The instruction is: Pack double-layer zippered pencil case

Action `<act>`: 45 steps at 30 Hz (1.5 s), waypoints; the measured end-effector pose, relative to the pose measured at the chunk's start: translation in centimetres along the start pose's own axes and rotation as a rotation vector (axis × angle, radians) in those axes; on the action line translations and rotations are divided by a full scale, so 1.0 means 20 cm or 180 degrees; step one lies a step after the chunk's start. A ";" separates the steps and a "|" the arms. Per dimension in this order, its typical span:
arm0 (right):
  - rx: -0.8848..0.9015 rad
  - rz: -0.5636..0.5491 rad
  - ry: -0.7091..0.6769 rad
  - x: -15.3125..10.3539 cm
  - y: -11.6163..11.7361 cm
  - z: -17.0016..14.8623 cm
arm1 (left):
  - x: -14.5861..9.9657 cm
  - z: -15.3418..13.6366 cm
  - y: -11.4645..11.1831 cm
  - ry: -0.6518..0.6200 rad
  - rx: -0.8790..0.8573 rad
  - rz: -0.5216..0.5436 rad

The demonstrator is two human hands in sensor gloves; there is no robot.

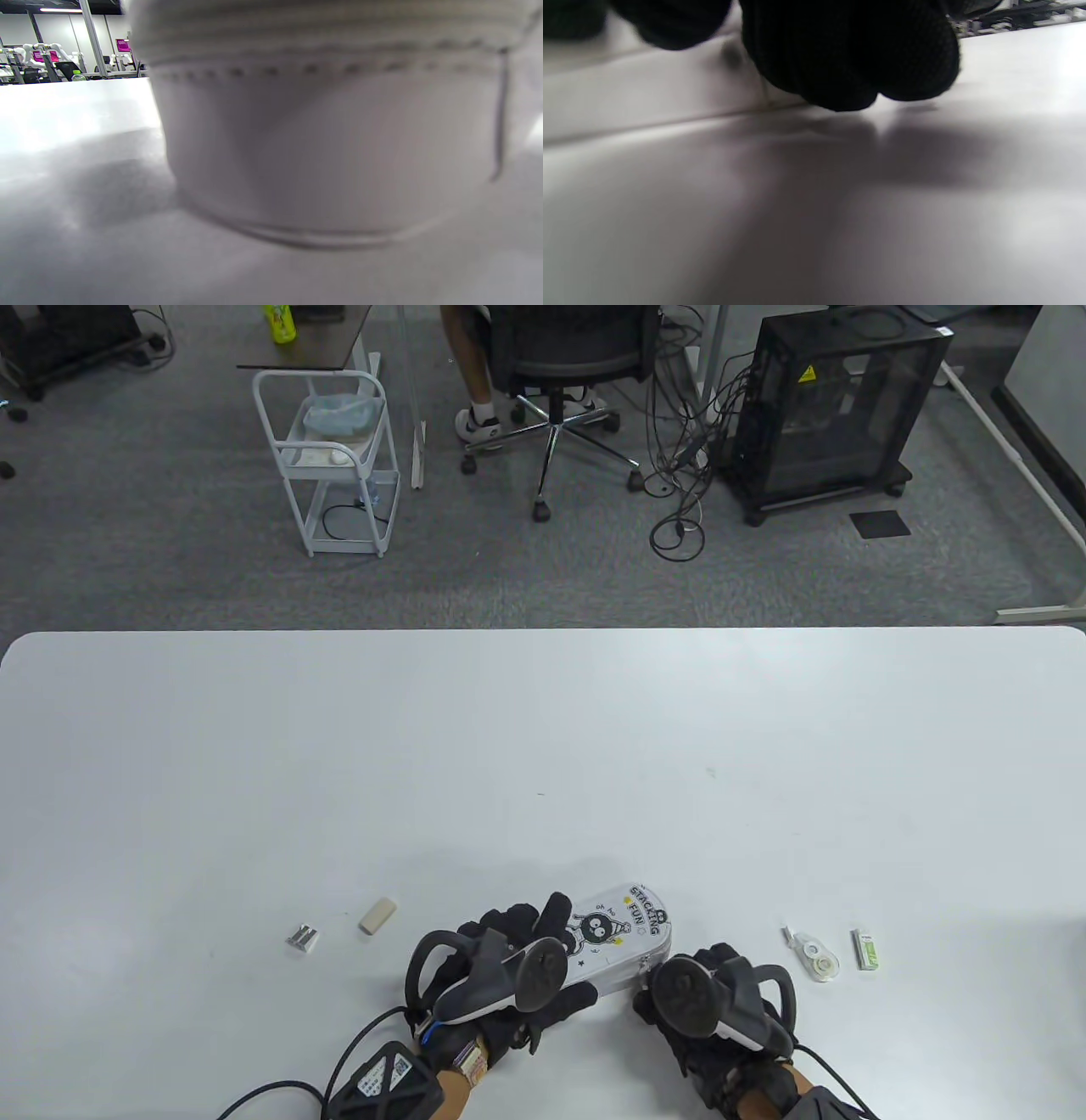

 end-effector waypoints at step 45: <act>-0.0568 -0.1141 0.0103 -0.05 -0.26 -0.19 | -0.06 0.18 0.02 -0.0685 0.0052 0.0099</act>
Point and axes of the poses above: the tracker on the back of each hand, its own z axis roughly to the thumb side, its own x axis roughly from the wrist to the fingertips, y = z × x, the point moved 5 cm from there along x, roughly from the wrist to the fingertips, and after that the axes turned 3 degrees about -y, right-handed, at the moved point
